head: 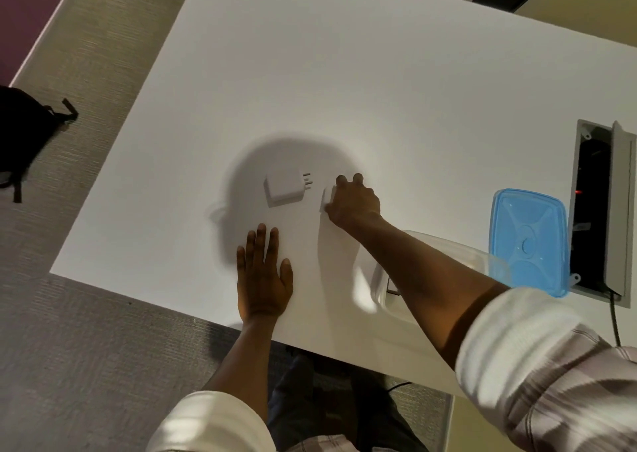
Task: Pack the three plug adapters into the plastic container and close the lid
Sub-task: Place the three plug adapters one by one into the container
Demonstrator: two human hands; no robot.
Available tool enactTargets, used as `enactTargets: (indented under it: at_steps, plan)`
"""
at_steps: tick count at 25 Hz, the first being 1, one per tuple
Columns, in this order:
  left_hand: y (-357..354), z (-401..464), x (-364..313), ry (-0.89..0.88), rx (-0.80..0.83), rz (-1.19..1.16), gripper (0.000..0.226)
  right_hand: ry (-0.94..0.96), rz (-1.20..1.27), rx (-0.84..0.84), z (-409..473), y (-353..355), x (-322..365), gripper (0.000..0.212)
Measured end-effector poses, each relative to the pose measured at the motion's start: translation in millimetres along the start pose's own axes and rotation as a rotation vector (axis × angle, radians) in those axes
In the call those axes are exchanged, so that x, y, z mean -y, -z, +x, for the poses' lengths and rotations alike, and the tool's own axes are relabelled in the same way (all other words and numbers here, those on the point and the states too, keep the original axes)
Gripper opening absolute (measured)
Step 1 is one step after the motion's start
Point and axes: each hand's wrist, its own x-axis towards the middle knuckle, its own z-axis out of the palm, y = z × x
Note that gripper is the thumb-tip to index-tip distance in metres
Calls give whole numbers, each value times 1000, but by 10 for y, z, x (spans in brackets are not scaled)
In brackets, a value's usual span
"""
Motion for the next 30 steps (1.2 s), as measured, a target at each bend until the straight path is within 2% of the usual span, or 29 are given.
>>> enactTargets:
  at_steps: [4, 6, 11, 13, 15, 18, 23, 30]
  plan:
    - [-1, -2, 11, 4, 2, 4, 65, 34, -13, 3, -62, -100, -28, 56]
    - [-5, -4, 9, 5, -1, 1, 65, 116, -86, 1, -101, -130, -40, 50]
    - [-12, 1, 13, 2, -5, -7, 64, 321, -153, -35, -240, -158, -111, 54]
    - [-11, 2, 13, 4, -8, -8, 64, 302, -116, -101, -316, -191, -112, 50]
    - [-9, 2, 10, 2, -12, -13, 64, 173, -38, -159, -391, -245, -66, 46]
    - [-10, 6, 11, 5, -13, -2, 64, 20, 104, -152, -455, -349, 54, 54]
    - [-20, 13, 12, 5, -13, -5, 64, 82, 121, -149, -430, -459, 112, 49]
    - [-17, 5, 12, 6, -24, -13, 64, 164, 106, -149, -512, -552, -24, 54]
